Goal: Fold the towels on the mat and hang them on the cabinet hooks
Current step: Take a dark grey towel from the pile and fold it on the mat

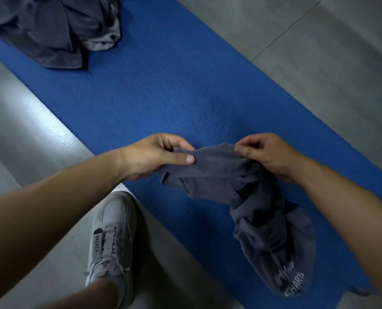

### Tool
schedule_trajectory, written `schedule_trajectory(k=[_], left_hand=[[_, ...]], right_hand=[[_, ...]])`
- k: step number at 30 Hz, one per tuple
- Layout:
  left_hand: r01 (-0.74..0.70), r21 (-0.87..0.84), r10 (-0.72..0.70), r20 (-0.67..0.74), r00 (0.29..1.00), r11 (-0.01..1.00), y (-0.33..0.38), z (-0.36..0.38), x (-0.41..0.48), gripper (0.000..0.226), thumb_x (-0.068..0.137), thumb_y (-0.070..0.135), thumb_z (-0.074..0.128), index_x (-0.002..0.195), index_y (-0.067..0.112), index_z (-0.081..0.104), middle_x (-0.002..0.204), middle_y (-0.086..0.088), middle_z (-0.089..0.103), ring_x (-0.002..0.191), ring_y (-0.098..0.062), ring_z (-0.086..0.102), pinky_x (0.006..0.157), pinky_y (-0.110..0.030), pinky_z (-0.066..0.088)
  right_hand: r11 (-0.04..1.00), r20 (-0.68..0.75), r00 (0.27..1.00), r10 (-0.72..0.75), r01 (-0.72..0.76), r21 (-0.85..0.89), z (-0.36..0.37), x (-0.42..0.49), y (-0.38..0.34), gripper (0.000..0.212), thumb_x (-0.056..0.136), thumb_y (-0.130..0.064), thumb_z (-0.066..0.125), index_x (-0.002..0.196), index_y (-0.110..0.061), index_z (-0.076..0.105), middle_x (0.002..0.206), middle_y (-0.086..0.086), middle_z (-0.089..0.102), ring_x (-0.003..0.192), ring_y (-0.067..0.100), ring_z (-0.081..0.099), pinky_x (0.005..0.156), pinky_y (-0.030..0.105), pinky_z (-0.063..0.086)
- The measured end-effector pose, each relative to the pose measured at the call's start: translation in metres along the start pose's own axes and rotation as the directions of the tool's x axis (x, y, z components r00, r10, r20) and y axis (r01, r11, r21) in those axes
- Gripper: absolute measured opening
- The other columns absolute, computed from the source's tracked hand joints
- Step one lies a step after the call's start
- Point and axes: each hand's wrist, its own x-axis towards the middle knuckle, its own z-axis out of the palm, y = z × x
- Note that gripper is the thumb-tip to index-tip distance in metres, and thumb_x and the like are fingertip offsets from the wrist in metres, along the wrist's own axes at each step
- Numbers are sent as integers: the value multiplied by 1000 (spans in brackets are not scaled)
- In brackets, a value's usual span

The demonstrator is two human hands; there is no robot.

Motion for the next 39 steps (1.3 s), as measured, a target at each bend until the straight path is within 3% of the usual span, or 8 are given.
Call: schedule_trajectory(k=[5, 10, 16, 18, 21, 25, 32, 39], left_hand=[[96, 22, -94, -59, 994, 995, 0, 7, 0, 38, 89, 51, 69, 88, 13, 66, 85, -5, 70, 79, -18, 67, 74, -28, 53], [286, -220, -274, 84, 958, 933, 3, 24, 15, 86, 89, 79, 39, 131, 7, 62, 127, -13, 66, 111, -33, 64, 97, -43, 48], [178, -244, -211, -118, 970, 953, -1, 32, 15, 21, 100, 27, 59, 107, 9, 69, 111, -13, 72, 101, -25, 68, 92, -37, 55], [162, -263, -191, -89, 978, 951, -2, 32, 10, 17, 100, 18, 58, 107, 5, 68, 108, -15, 73, 100, -26, 71, 91, -38, 57], [167, -243, -186, -59, 981, 956, 1, 35, 6, 28, 99, 17, 59, 121, 0, 61, 119, -22, 67, 111, -33, 64, 106, -48, 47], [142, -203, -160, -74, 984, 969, 3, 28, 4, 38, 94, 31, 66, 121, 5, 59, 117, -18, 64, 111, -33, 59, 109, -52, 42], [44, 261, 31, -274, 961, 964, 14, -38, -12, 91, 64, 42, 88, 141, 18, 47, 95, 1, 66, 90, -11, 70, 83, -28, 56], [301, 793, 192, -458, 868, 530, 0, -116, -17, 61, 77, 34, 87, 129, 16, 63, 108, 0, 68, 103, -20, 63, 89, -26, 44]], right_hand=[[989, -149, 978, -146, 149, 8, 3, -1, -8, 11, 93, -20, 69, 83, -24, 66, 73, -7, 55, 69, 3, 48, 71, 22, 42], [932, -77, 934, -350, 339, -124, 37, -19, -29, 18, 80, -34, 74, 92, -21, 71, 96, -3, 73, 94, 16, 68, 87, 34, 55], [912, -74, 980, -185, 199, 359, 45, -27, -30, 27, 75, -28, 84, 92, -14, 68, 103, 23, 66, 88, 20, 70, 76, 32, 58], [875, -71, 994, -78, 103, 473, 39, -22, -28, 25, 80, -19, 75, 103, -13, 66, 110, 16, 63, 96, 17, 70, 76, 30, 58], [953, 21, 997, -75, 65, 296, 39, -15, -23, 33, 86, -19, 70, 119, -21, 67, 119, 4, 68, 107, 15, 68, 82, 27, 57], [988, -57, 997, -51, 58, 145, 46, -7, -25, 15, 89, -10, 72, 100, -20, 71, 93, 0, 72, 86, 10, 68, 77, 27, 56], [994, -431, 901, -55, 91, 61, 13, 30, -47, 16, 99, -27, 60, 86, -27, 53, 61, -7, 60, 44, 9, 54, 46, 27, 48], [970, -614, 789, 20, 133, 203, -10, 102, -71, 16, 103, -30, 48, 87, -28, 47, 88, 4, 63, 64, 23, 69, 66, 41, 62]])
